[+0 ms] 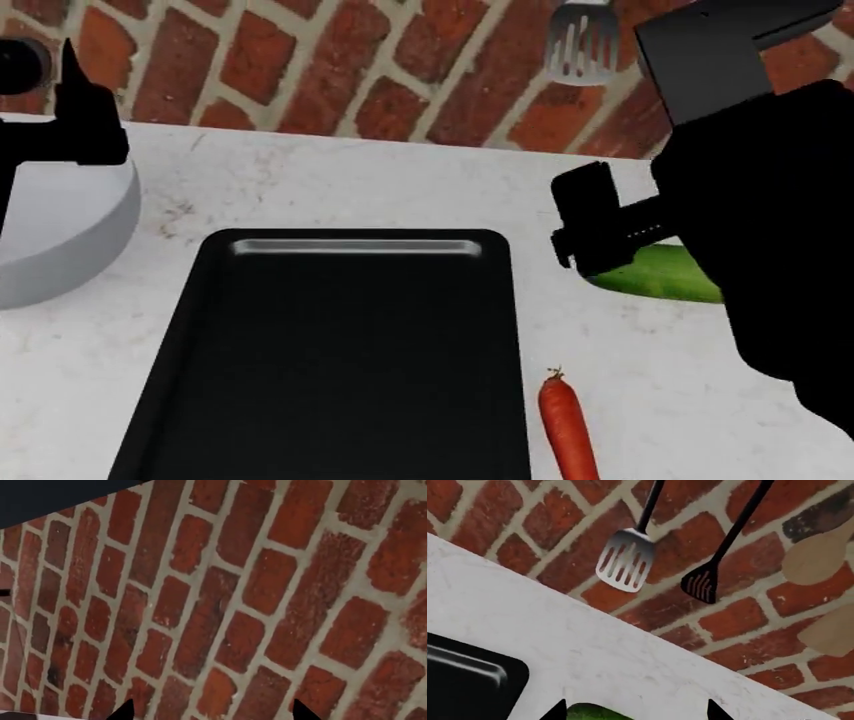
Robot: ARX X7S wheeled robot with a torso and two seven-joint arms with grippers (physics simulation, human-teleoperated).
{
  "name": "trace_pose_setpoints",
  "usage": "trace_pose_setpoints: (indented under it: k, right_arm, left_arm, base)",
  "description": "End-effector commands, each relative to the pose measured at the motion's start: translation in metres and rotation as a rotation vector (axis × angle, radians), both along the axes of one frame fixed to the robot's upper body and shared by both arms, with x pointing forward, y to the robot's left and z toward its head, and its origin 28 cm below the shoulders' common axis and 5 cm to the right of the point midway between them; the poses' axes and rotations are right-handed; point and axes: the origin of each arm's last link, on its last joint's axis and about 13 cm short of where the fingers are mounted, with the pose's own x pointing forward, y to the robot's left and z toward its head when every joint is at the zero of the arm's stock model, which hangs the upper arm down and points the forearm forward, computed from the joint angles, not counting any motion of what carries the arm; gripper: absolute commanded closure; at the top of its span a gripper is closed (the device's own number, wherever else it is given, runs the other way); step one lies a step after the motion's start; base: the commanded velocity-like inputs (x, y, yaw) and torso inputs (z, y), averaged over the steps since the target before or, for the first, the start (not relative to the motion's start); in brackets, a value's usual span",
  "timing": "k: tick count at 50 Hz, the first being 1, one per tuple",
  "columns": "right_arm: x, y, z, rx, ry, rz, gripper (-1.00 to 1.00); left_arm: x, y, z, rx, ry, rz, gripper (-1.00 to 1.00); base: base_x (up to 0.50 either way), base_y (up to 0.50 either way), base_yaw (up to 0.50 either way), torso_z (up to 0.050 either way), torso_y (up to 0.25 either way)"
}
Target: Place the two vegetables and bowl onto the tray for setting up a vegetable dip station.
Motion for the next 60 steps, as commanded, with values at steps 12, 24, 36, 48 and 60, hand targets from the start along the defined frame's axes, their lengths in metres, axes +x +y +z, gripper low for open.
trace_pose_setpoints:
  k: [12, 24, 36, 48, 60]
  right_arm:
    - [0.016, -0.039, 0.003, -0.433, 0.188, 0.072, -1.0]
    - [0.042, -0.025, -0.032, -0.462, 0.216, 0.278, -1.0]
    - [0.043, -0.025, -0.046, -0.442, 0.241, 0.317, -1.0]
    - [0.057, -0.032, -0.079, -0.456, 0.27, 0.299, -1.0]
    - [0.064, -0.037, -0.082, -0.499, 0.263, 0.234, -1.0]
  left_arm:
    - [-0.013, -0.007, 0.012, 0.048, -0.031, 0.01, -1.0]
    - [-0.024, 0.0, 0.004, 0.064, -0.013, 0.078, -1.0]
    - [-0.023, -0.002, 0.001, 0.064, -0.005, 0.069, -1.0]
    - [-0.022, -0.006, 0.002, 0.087, -0.003, 0.061, -1.0]
    - [-0.022, -0.008, 0.005, 0.1, -0.006, 0.057, -1.0]
  base:
    - [0.0, 0.0, 0.0, 0.0, 0.0]
    - [0.0, 0.0, 0.0, 0.0, 0.0]
    - [0.0, 0.0, 0.0, 0.0, 0.0]
    - [0.0, 0.0, 0.0, 0.0, 0.0]
    - [0.0, 0.0, 0.0, 0.0, 0.0]
